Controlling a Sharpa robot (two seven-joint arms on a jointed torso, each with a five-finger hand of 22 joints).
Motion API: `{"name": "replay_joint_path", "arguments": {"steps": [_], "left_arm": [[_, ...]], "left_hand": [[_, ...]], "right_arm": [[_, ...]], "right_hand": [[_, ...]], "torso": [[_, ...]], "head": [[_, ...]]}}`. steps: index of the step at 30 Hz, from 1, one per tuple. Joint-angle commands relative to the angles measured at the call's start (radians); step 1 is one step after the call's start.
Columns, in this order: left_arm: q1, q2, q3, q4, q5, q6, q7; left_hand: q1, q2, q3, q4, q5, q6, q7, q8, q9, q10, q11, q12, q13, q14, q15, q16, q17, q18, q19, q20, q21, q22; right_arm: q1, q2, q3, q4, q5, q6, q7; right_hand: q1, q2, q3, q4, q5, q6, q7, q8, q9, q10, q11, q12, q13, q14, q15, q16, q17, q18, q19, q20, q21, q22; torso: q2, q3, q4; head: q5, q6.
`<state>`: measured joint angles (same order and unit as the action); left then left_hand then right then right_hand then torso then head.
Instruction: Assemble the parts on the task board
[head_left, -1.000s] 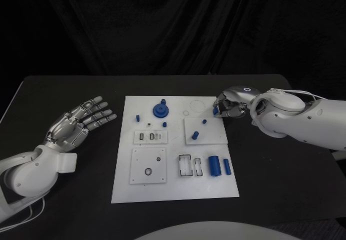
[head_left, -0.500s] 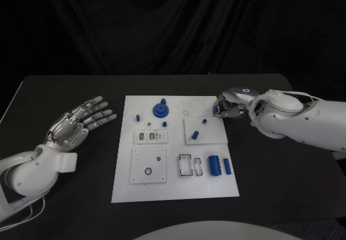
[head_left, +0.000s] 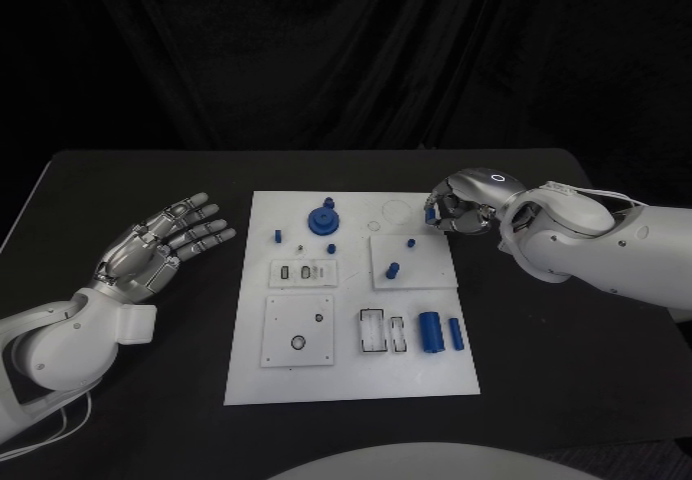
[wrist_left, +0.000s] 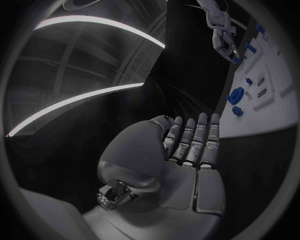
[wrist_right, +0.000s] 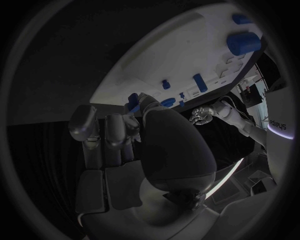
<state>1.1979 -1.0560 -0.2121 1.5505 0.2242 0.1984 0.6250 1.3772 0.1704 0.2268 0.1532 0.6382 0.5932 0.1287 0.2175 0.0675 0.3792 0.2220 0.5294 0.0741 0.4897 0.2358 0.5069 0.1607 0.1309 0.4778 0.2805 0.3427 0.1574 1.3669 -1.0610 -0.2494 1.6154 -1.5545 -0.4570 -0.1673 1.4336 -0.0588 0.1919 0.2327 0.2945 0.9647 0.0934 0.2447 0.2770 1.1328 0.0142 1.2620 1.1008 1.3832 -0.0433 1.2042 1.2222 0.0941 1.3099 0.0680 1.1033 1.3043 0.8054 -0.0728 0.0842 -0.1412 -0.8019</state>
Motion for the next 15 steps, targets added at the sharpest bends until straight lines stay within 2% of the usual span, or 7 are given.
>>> {"name": "replay_joint_path", "arguments": {"steps": [1, 4, 8, 11, 15], "left_arm": [[-0.001, 0.0, 0.001, 0.002, 0.004, 0.012, 0.007], [-0.001, 0.002, 0.001, 0.001, 0.004, 0.012, 0.006], [-0.001, 0.006, 0.001, 0.0, 0.004, 0.013, 0.006], [-0.002, 0.009, 0.001, -0.001, 0.004, 0.015, 0.008], [-0.002, 0.011, 0.001, 0.0, 0.004, 0.016, 0.01]], "left_hand": [[-0.008, 0.001, 0.007, 0.0, -0.005, 0.001, 0.005, -0.001, 0.001, -0.001, 0.005, 0.006, 0.0, -0.005, 0.005, 0.005, -0.001, -0.018, -0.009, 0.001, 0.006, 0.002], [-0.008, 0.001, 0.007, 0.0, -0.005, 0.001, 0.005, -0.001, 0.001, -0.001, 0.005, 0.006, 0.0, -0.005, 0.005, 0.005, -0.001, -0.018, -0.009, 0.001, 0.006, 0.002], [-0.008, 0.001, 0.007, 0.0, -0.005, 0.001, 0.005, -0.001, 0.001, -0.001, 0.005, 0.006, 0.0, -0.005, 0.005, 0.005, -0.001, -0.018, -0.009, 0.001, 0.006, 0.002], [-0.008, 0.001, 0.007, 0.0, -0.005, 0.001, 0.005, -0.001, 0.001, -0.001, 0.005, 0.006, 0.0, -0.005, 0.005, 0.005, -0.001, -0.018, -0.009, 0.001, 0.006, 0.002], [-0.009, 0.001, 0.009, 0.0, -0.006, 0.003, 0.005, 0.0, 0.001, -0.001, 0.005, 0.006, 0.0, -0.006, 0.005, 0.006, -0.001, -0.018, -0.01, 0.0, 0.006, 0.002]], "right_arm": [[0.018, 0.01, 0.002, 0.028, -0.003, -0.079, 0.019], [0.041, 0.045, 0.002, 0.06, -0.012, -0.063, 0.019], [0.052, 0.111, 0.002, 0.074, -0.024, -0.043, 0.031], [0.05, 0.181, 0.002, 0.066, -0.028, -0.014, 0.042], [0.035, 0.26, 0.003, 0.045, -0.031, 0.034, 0.052]], "right_hand": [[0.014, 0.001, 0.001, -0.003, 0.004, 0.006, 0.001, 0.004, 0.015, 0.004, 0.0, -0.004, -0.002, 0.006, 0.001, 0.002, 0.001, 0.011, 0.005, 0.0, -0.003, 0.001], [0.009, -0.003, 0.0, -0.001, 0.002, 0.001, 0.004, 0.005, 0.017, 0.005, 0.004, -0.004, -0.002, 0.006, 0.003, 0.001, 0.001, 0.012, 0.004, 0.002, -0.007, -0.001], [0.006, -0.002, 0.0, 0.0, -0.003, 0.001, 0.004, 0.009, 0.02, 0.009, 0.005, -0.001, 0.002, 0.008, 0.004, 0.003, 0.003, 0.012, 0.004, 0.003, -0.008, 0.0], [0.006, -0.002, 0.001, -0.002, -0.003, 0.003, 0.004, 0.012, 0.023, 0.015, 0.005, 0.003, 0.007, 0.009, 0.005, 0.006, 0.006, 0.012, 0.005, 0.003, -0.008, 0.0], [0.003, -0.003, 0.0, -0.003, -0.006, 0.004, 0.004, 0.017, 0.027, 0.019, 0.008, 0.005, 0.01, 0.012, 0.006, 0.01, 0.009, 0.015, -0.001, 0.004, -0.02, -0.006]], "torso": [[0.0, -0.0003, -0.0008], [0.0, -0.0003, -0.0008], [0.0, 0.0, -0.0009], [-0.001, -0.001, -0.0006], [0.0, -0.0013, 0.0004]], "head": [[0.001, 0.001], [0.001, 0.001], [0.003, -0.001], [0.004, -0.003], [0.006, -0.004]]}}
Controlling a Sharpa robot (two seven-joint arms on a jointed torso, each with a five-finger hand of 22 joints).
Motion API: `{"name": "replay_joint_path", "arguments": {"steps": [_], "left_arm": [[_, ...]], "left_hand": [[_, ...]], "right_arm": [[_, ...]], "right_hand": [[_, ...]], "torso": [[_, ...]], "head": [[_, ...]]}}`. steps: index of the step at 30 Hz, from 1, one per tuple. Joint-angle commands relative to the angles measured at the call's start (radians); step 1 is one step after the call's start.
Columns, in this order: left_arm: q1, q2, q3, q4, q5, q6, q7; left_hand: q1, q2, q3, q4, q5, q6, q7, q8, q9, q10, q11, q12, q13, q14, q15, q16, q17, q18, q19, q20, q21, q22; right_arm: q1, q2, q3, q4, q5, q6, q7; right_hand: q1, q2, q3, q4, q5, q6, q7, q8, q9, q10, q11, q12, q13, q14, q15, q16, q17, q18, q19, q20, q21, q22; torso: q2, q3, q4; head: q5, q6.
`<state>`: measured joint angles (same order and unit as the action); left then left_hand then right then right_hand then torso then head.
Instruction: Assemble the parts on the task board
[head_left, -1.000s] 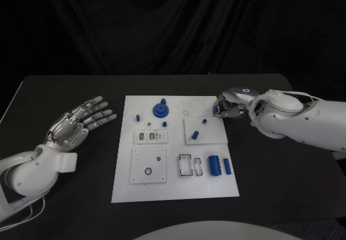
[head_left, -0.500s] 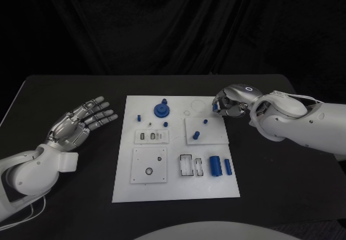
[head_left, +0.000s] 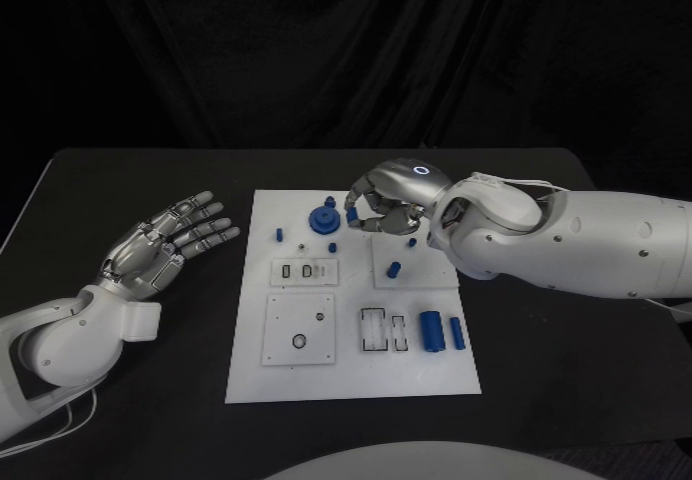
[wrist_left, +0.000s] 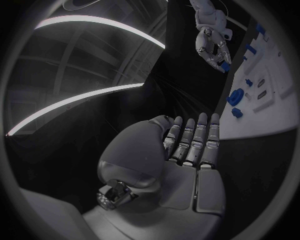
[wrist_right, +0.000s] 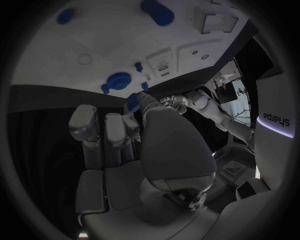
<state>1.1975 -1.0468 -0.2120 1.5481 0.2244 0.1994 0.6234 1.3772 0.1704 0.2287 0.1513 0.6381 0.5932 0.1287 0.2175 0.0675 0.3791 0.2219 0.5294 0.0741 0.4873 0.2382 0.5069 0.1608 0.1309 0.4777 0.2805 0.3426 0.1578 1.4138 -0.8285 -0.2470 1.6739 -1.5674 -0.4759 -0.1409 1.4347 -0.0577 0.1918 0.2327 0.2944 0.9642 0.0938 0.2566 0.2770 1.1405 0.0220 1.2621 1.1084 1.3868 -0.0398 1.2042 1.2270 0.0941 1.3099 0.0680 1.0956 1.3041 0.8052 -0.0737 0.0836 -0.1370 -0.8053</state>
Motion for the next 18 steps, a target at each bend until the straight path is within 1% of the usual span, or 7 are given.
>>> {"name": "replay_joint_path", "arguments": {"steps": [1, 2, 5, 8, 11, 14, 18], "left_arm": [[-0.001, 0.002, 0.001, 0.003, 0.004, 0.015, 0.012], [-0.001, 0.002, 0.001, 0.003, 0.004, 0.015, 0.012], [-0.001, 0.002, 0.001, 0.002, 0.004, 0.015, 0.012], [-0.001, 0.004, 0.001, 0.001, 0.004, 0.015, 0.012], [-0.001, 0.006, 0.001, -0.001, 0.004, 0.016, 0.012], [-0.002, 0.009, 0.001, -0.003, 0.004, 0.018, 0.011], [-0.002, 0.01, 0.001, -0.005, 0.004, 0.019, 0.01]], "left_hand": [[-0.009, 0.001, 0.007, 0.001, -0.006, 0.003, 0.005, 0.0, 0.001, -0.001, 0.005, 0.006, 0.0, -0.004, 0.002, 0.006, -0.002, -0.018, -0.01, 0.0, 0.006, 0.001], [-0.01, 0.001, 0.008, 0.001, -0.006, 0.005, 0.005, 0.0, 0.001, 0.0, 0.005, 0.006, 0.0, -0.004, 0.002, 0.006, -0.002, -0.018, -0.01, 0.0, 0.007, 0.001], [-0.01, 0.001, 0.008, 0.001, -0.006, 0.005, 0.005, 0.0, 0.001, 0.0, 0.005, 0.006, 0.0, -0.004, 0.002, 0.006, -0.002, -0.018, -0.01, 0.0, 0.007, 0.001], [-0.01, 0.001, 0.008, 0.001, -0.006, 0.005, 0.005, 0.0, 0.001, 0.0, 0.005, 0.006, 0.0, -0.004, 0.002, 0.006, -0.002, -0.018, -0.01, 0.0, 0.007, 0.001], [-0.01, 0.001, 0.008, 0.001, -0.006, 0.005, 0.005, 0.0, 0.001, 0.0, 0.005, 0.006, 0.0, -0.004, 0.002, 0.006, -0.002, -0.018, -0.01, 0.0, 0.007, 0.001], [-0.01, 0.001, 0.009, 0.001, -0.006, 0.004, 0.005, 0.0, 0.001, 0.0, 0.005, 0.006, 0.0, -0.004, 0.002, 0.006, -0.002, -0.018, -0.011, 0.0, 0.007, 0.001], [-0.01, 0.001, 0.009, 0.001, -0.006, 0.004, 0.005, 0.0, 0.001, 0.0, 0.005, 0.006, 0.0, -0.004, 0.002, 0.006, -0.002, -0.018, -0.011, 0.0, 0.007, 0.001]], "right_arm": [[-0.017, 0.047, 0.0, -0.021, -0.019, 0.065, 0.029], [-0.022, 0.066, 0.0, -0.028, -0.023, 0.076, 0.031], [-0.035, 0.102, 0.0, -0.041, -0.046, 0.102, 0.024], [-0.045, 0.135, 0.001, -0.058, -0.07, 0.14, 0.003], [-0.05, 0.153, 0.001, -0.069, -0.081, 0.171, -0.017], [-0.053, 0.16, 0.001, -0.073, -0.086, 0.183, -0.026], [-0.055, 0.162, 0.001, -0.072, -0.089, 0.192, -0.034]], "right_hand": [[0.002, -0.004, 0.0, -0.004, -0.006, 0.005, 0.004, 0.006, 0.028, 0.018, 0.001, 0.01, 0.01, 0.014, 0.003, 0.02, 0.013, 0.014, 0.002, 0.004, -0.008, -0.003], [0.001, -0.003, 0.001, -0.012, -0.004, 0.008, 0.004, 0.016, 0.036, 0.068, 0.004, 0.051, 0.063, 0.048, 0.004, 0.082, 0.069, 0.003, 0.035, 0.005, 0.046, 0.029], [-0.003, -0.003, 0.003, -0.022, -0.002, 0.005, 0.004, 0.026, 0.047, 0.093, 0.004, 0.076, 0.096, 0.066, 0.005, 0.123, 0.106, -0.004, 0.054, 0.006, 0.081, 0.053], [-0.011, -0.005, 0.0, -0.023, -0.004, -0.002, 0.005, 0.027, 0.051, 0.093, 0.004, 0.079, 0.099, 0.067, 0.006, 0.129, 0.111, -0.003, 0.054, 0.007, 0.081, 0.056], [-0.014, -0.005, 0.0, -0.024, -0.003, -0.002, 0.005, 0.029, 0.053, 0.089, 0.005, 0.078, 0.098, 0.065, 0.006, 0.13, 0.112, -0.002, 0.051, 0.007, 0.077, 0.055], [-0.014, -0.005, 0.001, -0.027, -0.002, -0.002, 0.005, 0.03, 0.055, 0.091, 0.006, 0.081, 0.102, 0.067, 0.007, 0.135, 0.116, -0.003, 0.052, 0.008, 0.08, 0.058], [-0.014, -0.005, 0.002, -0.028, -0.001, -0.002, 0.005, 0.031, 0.056, 0.091, 0.006, 0.082, 0.104, 0.066, 0.007, 0.134, 0.116, -0.003, 0.053, 0.008, 0.082, 0.059]], "torso": [[0.0, -0.0002, -0.0002], [0.0, -0.0001, 0.0009], [0.0, -0.0006, 0.0021], [0.0, -0.0001, 0.0013], [0.0, 0.0001, 0.0014], [0.0, -0.0006, 0.0022], [0.0, -0.0003, 0.0015]], "head": [[0.005, -0.001], [0.007, 0.0], [0.01, -0.001], [0.013, -0.002], [0.015, -0.001], [0.014, -0.002], [0.015, -0.003]]}}
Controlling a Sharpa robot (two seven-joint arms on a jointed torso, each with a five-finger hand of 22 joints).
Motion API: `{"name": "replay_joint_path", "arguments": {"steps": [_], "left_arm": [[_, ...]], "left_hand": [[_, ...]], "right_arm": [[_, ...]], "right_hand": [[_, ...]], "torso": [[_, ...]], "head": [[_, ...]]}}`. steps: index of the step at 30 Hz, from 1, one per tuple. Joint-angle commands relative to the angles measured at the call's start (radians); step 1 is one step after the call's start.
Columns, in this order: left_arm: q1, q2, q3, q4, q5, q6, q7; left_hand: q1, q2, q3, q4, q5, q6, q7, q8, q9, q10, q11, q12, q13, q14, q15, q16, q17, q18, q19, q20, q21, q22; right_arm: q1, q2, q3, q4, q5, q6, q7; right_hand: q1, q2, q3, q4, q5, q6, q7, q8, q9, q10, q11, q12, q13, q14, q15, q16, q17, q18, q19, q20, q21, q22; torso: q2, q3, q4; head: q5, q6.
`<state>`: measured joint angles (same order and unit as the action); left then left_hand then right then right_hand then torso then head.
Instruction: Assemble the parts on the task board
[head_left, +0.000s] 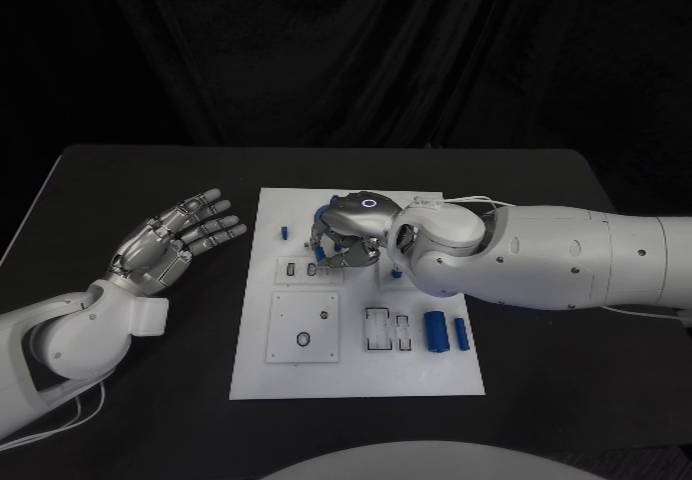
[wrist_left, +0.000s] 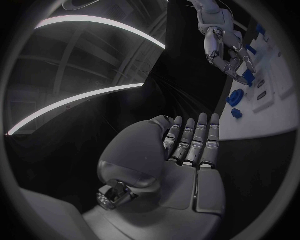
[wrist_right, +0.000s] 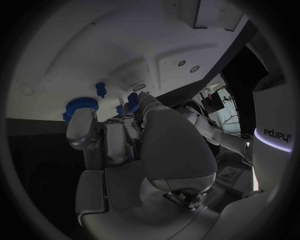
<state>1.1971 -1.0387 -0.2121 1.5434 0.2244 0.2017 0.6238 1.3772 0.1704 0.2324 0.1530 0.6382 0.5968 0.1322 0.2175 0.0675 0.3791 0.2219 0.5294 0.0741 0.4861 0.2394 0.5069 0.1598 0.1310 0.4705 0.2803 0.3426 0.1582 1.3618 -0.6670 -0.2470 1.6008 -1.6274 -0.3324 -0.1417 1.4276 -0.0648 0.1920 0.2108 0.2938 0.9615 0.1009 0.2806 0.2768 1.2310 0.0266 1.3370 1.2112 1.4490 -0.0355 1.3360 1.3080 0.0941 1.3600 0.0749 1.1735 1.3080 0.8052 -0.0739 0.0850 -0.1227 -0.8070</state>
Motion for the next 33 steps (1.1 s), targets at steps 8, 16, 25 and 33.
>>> {"name": "replay_joint_path", "arguments": {"steps": [8, 16, 25, 33], "left_arm": [[-0.002, 0.003, 0.001, -0.001, 0.004, 0.02, 0.007], [-0.003, 0.002, 0.001, -0.003, 0.004, 0.018, 0.004], [-0.003, 0.003, 0.001, -0.004, 0.004, 0.019, 0.0], [-0.003, 0.004, 0.001, -0.004, 0.004, 0.019, -0.001]], "left_hand": [[-0.01, 0.001, 0.006, -0.001, -0.006, -0.001, 0.001, -0.001, 0.001, 0.0, 0.005, 0.006, 0.0, -0.003, 0.001, 0.007, -0.001, -0.018, -0.003, 0.0, 0.007, 0.001], [-0.011, 0.001, 0.007, -0.001, -0.006, -0.003, 0.001, -0.001, 0.001, -0.001, 0.005, 0.006, 0.0, -0.004, 0.001, 0.007, -0.001, -0.018, -0.004, 0.0, 0.007, 0.001], [-0.011, 0.001, 0.007, -0.001, -0.006, -0.003, 0.001, -0.001, 0.001, -0.001, 0.005, 0.006, 0.0, -0.004, 0.001, 0.007, -0.001, -0.018, -0.004, 0.0, 0.007, 0.001], [-0.012, 0.001, 0.009, -0.001, -0.007, -0.005, 0.002, -0.002, 0.0, -0.001, 0.004, 0.005, 0.0, -0.005, 0.001, 0.007, -0.002, -0.019, -0.005, -0.001, 0.007, 0.001]], "right_arm": [[-0.007, -0.008, 0.001, 0.016, -0.031, 0.061, -0.058], [-0.01, -0.018, 0.001, 0.025, -0.031, 0.071, -0.076], [-0.014, -0.015, 0.001, 0.021, -0.031, 0.078, -0.072], [-0.019, -0.009, 0.001, 0.013, -0.031, 0.084, -0.069]], "right_hand": [[-0.012, 0.001, 0.002, -0.008, -0.002, -0.005, 0.0, 0.006, 0.059, -0.01, 0.003, 0.002, -0.007, -0.002, 0.005, -0.004, 0.028, -0.001, -0.004, 0.002, -0.005, 0.053], [-0.018, 0.0, 0.004, -0.013, -0.007, -0.014, 0.005, 0.004, 0.063, -0.031, 0.008, -0.009, -0.02, -0.016, 0.009, -0.02, 0.014, 0.004, -0.021, 0.006, -0.029, 0.045], [-0.055, -0.005, -0.005, -0.006, -0.114, -0.113, 0.023, -0.062, 0.043, -0.062, 0.011, -0.02, -0.035, -0.036, 0.014, -0.035, 0.001, 0.011, -0.044, 0.014, -0.062, 0.041], [-0.088, -0.011, -0.031, 0.002, -0.203, -0.205, 0.023, -0.142, 0.005, -0.103, 0.012, -0.04, -0.062, -0.051, 0.016, -0.049, -0.012, 0.016, -0.059, 0.016, -0.093, 0.038]], "torso": [[0.0, 0.0, -0.0004], [0.0, 0.0002, -0.0014], [0.001, 0.0001, -0.0011], [0.001, -0.0002, -0.0013]], "head": [[0.004, -0.004], [0.005, -0.008], [0.003, -0.011], [0.003, -0.011]]}}
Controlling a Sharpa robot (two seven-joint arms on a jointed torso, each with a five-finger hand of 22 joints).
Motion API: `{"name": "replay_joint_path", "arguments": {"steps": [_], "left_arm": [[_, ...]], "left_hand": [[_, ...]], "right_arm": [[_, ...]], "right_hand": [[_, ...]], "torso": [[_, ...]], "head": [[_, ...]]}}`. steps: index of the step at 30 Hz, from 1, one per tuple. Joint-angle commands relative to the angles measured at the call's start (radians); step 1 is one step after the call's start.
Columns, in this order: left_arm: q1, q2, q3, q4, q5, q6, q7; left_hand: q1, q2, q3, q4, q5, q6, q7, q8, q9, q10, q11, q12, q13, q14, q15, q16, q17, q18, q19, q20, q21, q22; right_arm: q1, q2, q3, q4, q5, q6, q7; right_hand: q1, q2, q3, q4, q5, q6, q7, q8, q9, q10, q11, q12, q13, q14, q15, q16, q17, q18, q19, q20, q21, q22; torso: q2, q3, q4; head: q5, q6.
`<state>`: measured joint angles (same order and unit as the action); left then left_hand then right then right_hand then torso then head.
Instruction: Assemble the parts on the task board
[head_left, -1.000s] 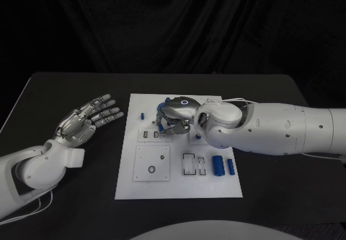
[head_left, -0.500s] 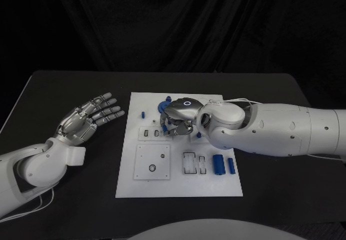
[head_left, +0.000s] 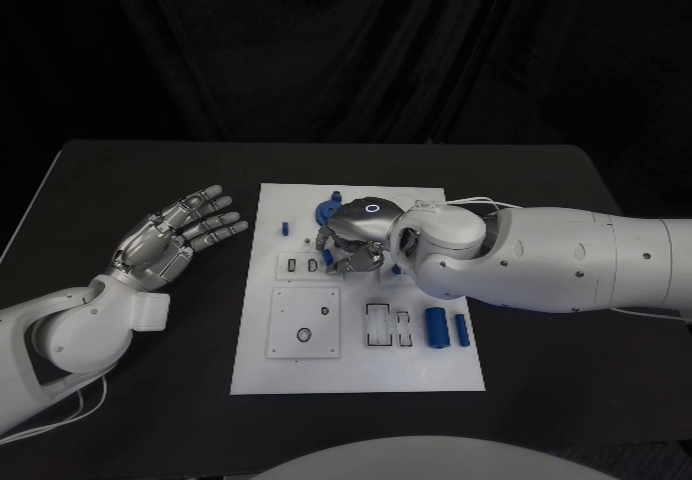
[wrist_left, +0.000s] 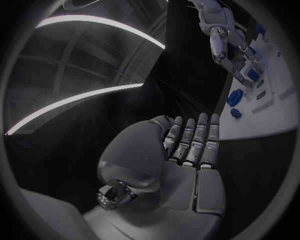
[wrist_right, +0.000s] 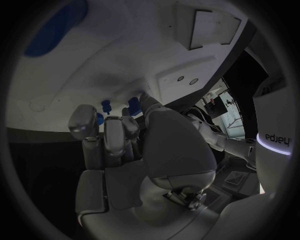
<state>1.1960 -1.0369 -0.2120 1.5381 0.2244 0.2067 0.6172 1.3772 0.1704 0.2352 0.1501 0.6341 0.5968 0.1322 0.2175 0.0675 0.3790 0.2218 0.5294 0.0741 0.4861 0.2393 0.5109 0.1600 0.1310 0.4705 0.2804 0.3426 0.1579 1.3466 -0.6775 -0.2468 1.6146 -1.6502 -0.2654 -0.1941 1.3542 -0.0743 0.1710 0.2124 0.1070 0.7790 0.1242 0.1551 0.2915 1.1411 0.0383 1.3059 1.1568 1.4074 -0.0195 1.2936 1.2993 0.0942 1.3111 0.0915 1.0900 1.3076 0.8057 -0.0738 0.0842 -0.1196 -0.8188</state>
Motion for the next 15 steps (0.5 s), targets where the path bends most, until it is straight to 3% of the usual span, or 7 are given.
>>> {"name": "replay_joint_path", "arguments": {"steps": [1, 7, 13, 15], "left_arm": [[-0.002, 0.002, 0.001, 0.001, 0.004, 0.014, 0.005], [-0.002, 0.002, 0.001, 0.0, 0.004, 0.015, 0.004], [-0.002, 0.001, 0.001, -0.002, 0.004, 0.015, 0.004], [-0.002, 0.0, 0.001, -0.002, 0.004, 0.013, 0.006]], "left_hand": [[-0.012, 0.001, 0.006, 0.002, -0.003, -0.005, 0.002, -0.002, 0.0, -0.001, 0.004, 0.005, 0.0, -0.005, 0.001, 0.003, -0.002, -0.019, -0.005, -0.001, 0.007, 0.002], [-0.012, 0.001, 0.006, 0.002, -0.003, -0.005, 0.002, -0.002, 0.0, -0.001, 0.004, 0.005, 0.0, -0.005, 0.001, 0.003, -0.002, -0.019, -0.005, -0.001, 0.007, 0.002], [-0.013, 0.0, 0.007, 0.002, -0.004, -0.005, 0.002, -0.002, 0.0, -0.002, 0.004, 0.005, 0.0, -0.006, 0.0, 0.003, -0.002, -0.019, -0.006, -0.001, 0.007, 0.002], [-0.013, 0.0, 0.007, 0.002, -0.004, -0.005, 0.002, -0.002, 0.0, -0.002, 0.004, 0.005, 0.0, -0.006, 0.0, 0.003, -0.002, -0.019, -0.006, -0.001, 0.007, 0.002]], "right_arm": [[-0.004, 0.002, 0.0, -0.002, -0.008, 0.018, -0.016], [-0.006, 0.0, 0.0, -0.004, -0.008, 0.015, -0.01], [-0.007, -0.008, 0.0, -0.001, -0.008, -0.031, 0.012], [-0.007, -0.014, 0.001, 0.003, -0.008, -0.065, 0.025]], "right_hand": [[-0.016, -0.001, -0.012, 0.0, -0.019, -0.028, -0.001, -0.021, -0.012, -0.014, 0.0, -0.009, -0.008, -0.01, 0.0, -0.007, -0.004, 0.016, -0.011, 0.0, -0.011, 0.039], [-0.034, -0.011, -0.033, 0.009, -0.051, -0.074, -0.003, -0.056, -0.038, -0.037, 0.0, -0.022, -0.024, -0.02, 0.001, -0.017, -0.014, 0.019, -0.019, 0.0, -0.031, 0.038], [-0.062, -0.067, -0.053, 0.064, -0.059, -0.196, -0.01, -0.095, -0.091, -0.039, -0.006, -0.02, -0.024, -0.022, -0.004, -0.015, -0.012, 0.018, -0.021, -0.004, -0.035, 0.043], [-0.06, -0.075, -0.052, 0.075, -0.059, -0.201, -0.011, -0.096, -0.094, -0.036, -0.007, -0.019, -0.022, -0.02, -0.005, -0.013, -0.01, 0.018, -0.019, -0.005, -0.032, 0.046]], "torso": [[0.0, -0.0001, -0.0003], [0.0, -0.0003, 0.0003], [0.0, 0.0, 0.0007], [0.0, 0.0002, 0.0006]], "head": [[0.0, 0.001], [0.0, -0.002], [0.0, -0.002], [0.001, -0.002]]}}
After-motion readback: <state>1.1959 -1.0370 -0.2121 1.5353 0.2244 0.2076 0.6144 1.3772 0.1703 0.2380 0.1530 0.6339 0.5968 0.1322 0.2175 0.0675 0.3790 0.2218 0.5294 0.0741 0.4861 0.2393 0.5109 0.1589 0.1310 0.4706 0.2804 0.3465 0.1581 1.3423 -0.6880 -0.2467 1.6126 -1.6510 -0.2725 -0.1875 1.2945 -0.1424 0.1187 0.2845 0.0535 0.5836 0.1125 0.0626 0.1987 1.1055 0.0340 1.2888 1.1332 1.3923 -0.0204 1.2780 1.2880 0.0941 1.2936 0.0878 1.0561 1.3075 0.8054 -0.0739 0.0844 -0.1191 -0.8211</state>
